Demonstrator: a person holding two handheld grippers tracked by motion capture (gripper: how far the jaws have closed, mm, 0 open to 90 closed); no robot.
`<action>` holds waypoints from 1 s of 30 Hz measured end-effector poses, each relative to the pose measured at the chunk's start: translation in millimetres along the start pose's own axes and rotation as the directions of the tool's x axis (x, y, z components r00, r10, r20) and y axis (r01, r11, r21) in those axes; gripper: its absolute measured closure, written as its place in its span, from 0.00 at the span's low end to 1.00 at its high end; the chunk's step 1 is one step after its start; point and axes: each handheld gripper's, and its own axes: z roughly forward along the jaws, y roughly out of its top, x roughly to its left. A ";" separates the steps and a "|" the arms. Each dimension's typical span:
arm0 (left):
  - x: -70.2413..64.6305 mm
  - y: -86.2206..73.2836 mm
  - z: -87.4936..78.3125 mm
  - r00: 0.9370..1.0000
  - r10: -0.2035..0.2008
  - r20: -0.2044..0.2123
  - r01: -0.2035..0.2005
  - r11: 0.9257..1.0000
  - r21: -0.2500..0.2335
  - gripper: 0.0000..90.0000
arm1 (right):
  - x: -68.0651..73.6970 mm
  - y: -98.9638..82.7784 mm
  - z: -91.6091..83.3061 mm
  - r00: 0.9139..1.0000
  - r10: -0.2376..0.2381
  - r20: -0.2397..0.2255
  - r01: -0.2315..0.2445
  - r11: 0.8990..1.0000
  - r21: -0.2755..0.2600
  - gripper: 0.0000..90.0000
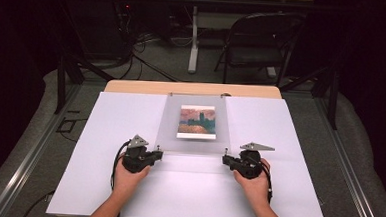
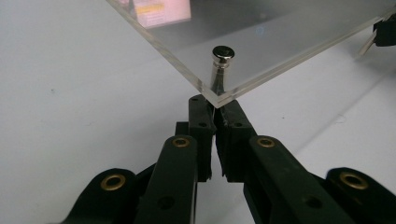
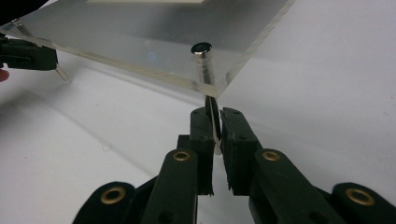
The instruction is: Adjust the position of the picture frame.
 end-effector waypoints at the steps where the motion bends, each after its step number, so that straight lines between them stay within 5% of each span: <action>1: -0.4 -0.2 0.6 1.000 0.000 0.002 0.000 1.000 0.002 0.94 | -0.9 -0.2 0.3 1.000 0.001 0.000 -0.001 1.000 0.000 0.93; 30: -3.2 -1.7 2.0 1.000 0.019 0.000 -0.019 1.000 0.015 0.95 | -4.2 -2.6 3.2 1.000 0.008 0.017 -0.008 1.000 0.003 0.93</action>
